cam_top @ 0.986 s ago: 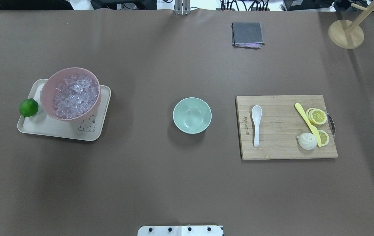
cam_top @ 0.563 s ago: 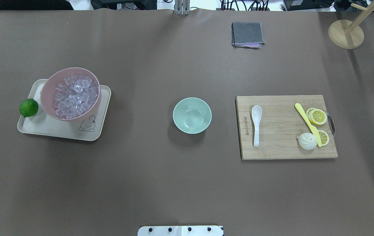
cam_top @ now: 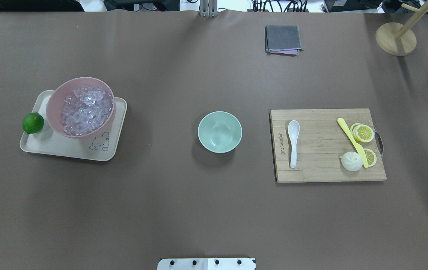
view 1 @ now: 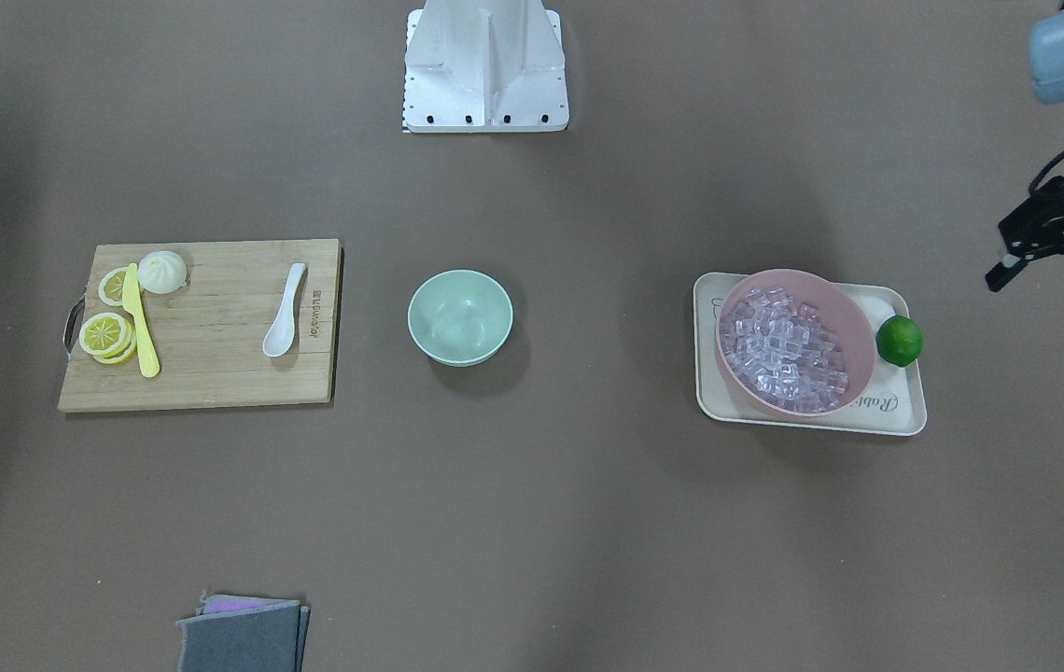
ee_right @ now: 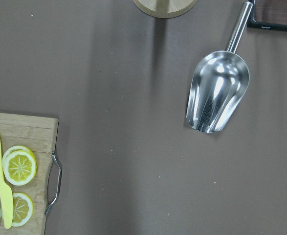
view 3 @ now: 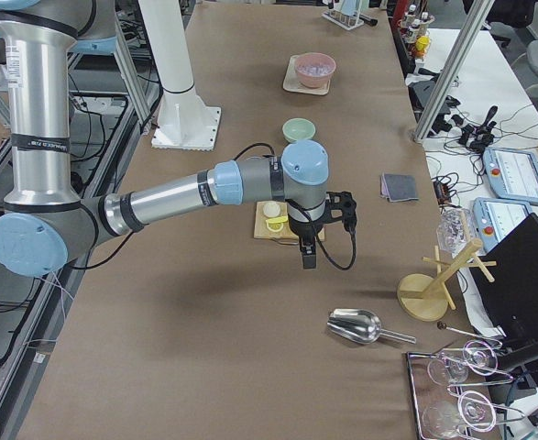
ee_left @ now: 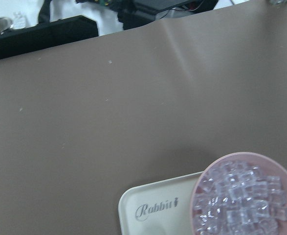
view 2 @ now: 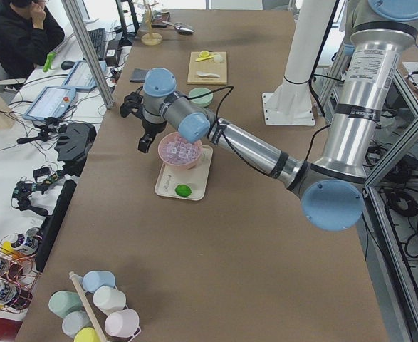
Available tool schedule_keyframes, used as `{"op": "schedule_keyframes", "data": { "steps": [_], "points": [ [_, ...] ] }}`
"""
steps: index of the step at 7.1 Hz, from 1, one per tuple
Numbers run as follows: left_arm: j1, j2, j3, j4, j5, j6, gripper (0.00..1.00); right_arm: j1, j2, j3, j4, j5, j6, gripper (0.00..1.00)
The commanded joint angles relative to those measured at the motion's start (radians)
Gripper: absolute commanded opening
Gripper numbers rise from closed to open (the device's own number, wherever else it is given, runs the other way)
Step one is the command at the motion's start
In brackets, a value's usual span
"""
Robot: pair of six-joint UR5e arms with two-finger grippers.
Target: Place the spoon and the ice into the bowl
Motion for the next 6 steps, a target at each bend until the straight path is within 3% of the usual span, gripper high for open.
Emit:
{"op": "schedule_keyframes", "data": {
  "steps": [1,3,6],
  "points": [
    [0.158,-0.035,0.022,-0.059,0.141,-0.286,0.98,-0.022,-0.002,-0.052,0.067,0.002,0.005,1.0],
    [0.28,-0.038,0.164,-0.305,0.279,-0.394,0.98,-0.022,-0.018,-0.095,0.134,0.005,0.013,1.0],
    [0.354,-0.072,0.249,-0.365,0.327,-0.401,0.98,-0.022,-0.005,-0.117,0.139,0.109,0.097,1.0]
  ]
}}
